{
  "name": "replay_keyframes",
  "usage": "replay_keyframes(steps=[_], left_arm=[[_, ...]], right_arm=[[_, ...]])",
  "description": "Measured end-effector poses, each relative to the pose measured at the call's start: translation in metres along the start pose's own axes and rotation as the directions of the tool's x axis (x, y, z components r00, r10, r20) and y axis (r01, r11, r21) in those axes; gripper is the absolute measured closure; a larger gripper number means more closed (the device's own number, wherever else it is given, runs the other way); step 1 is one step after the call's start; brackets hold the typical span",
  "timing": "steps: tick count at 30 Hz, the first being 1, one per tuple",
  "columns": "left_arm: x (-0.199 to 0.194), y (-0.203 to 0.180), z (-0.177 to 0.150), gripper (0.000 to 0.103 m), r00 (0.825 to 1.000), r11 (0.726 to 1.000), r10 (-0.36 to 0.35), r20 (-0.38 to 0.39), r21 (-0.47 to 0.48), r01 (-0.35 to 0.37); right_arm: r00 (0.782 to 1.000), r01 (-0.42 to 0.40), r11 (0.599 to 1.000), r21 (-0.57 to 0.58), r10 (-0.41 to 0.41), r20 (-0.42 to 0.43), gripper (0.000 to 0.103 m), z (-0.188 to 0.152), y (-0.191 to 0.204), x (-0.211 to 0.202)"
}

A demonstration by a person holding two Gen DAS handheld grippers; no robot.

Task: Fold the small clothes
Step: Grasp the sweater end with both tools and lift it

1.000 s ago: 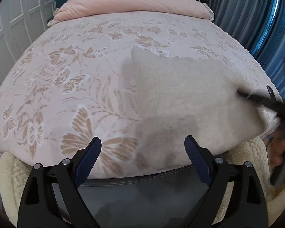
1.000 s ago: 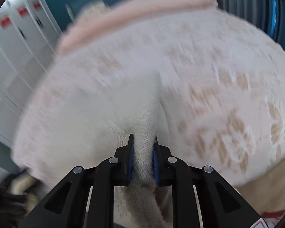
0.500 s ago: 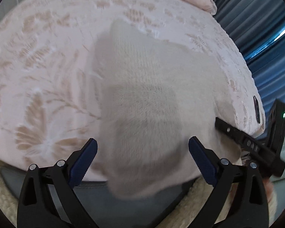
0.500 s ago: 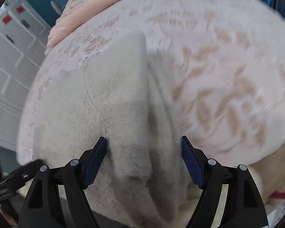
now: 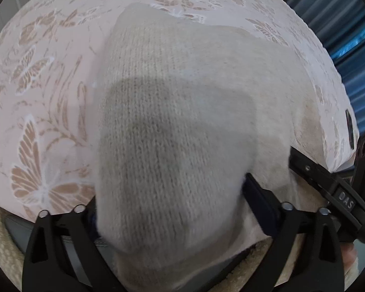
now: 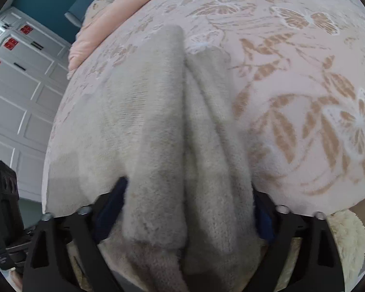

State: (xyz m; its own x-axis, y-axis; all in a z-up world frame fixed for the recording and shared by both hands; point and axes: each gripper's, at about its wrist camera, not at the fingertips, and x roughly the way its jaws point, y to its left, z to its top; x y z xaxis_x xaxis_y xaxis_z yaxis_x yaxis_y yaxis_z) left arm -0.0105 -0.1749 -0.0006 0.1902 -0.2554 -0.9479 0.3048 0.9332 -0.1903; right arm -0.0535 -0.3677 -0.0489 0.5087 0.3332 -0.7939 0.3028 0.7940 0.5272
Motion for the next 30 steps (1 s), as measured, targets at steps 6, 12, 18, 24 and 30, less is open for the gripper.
replay_keyframes(steps=[6, 12, 18, 24, 30], left_arm=[[-0.022, -0.015, -0.002, 0.047, 0.999, 0.989, 0.045, 0.002, 0.142, -0.045], [-0.048, -0.025, -0.001, 0.059, 0.999, 0.980, 0.024, 0.030, 0.199, -0.029], [-0.069, -0.024, -0.007, 0.060, 0.999, 0.982, -0.031, 0.015, 0.186, 0.027], [-0.036, 0.011, -0.018, 0.038, 0.995, 0.996, -0.068, -0.067, 0.048, 0.071], [-0.012, 0.018, -0.021, 0.015, 0.997, 0.995, -0.074, -0.015, 0.060, 0.075]], right_arm=[[1.000, -0.018, 0.999, 0.049, 0.017, 0.019, 0.060, -0.001, 0.003, -0.009], [0.997, -0.006, 0.998, 0.059, 0.002, 0.071, 0.066, -0.010, 0.018, -0.033], [0.997, 0.002, 0.998, 0.060, -0.007, 0.072, 0.067, -0.025, 0.023, -0.057], [0.999, 0.043, 0.996, 0.072, -0.043, 0.001, 0.062, -0.040, 0.016, -0.038], [0.997, 0.077, 0.992, 0.096, -0.076, -0.017, 0.052, -0.039, 0.013, -0.026]])
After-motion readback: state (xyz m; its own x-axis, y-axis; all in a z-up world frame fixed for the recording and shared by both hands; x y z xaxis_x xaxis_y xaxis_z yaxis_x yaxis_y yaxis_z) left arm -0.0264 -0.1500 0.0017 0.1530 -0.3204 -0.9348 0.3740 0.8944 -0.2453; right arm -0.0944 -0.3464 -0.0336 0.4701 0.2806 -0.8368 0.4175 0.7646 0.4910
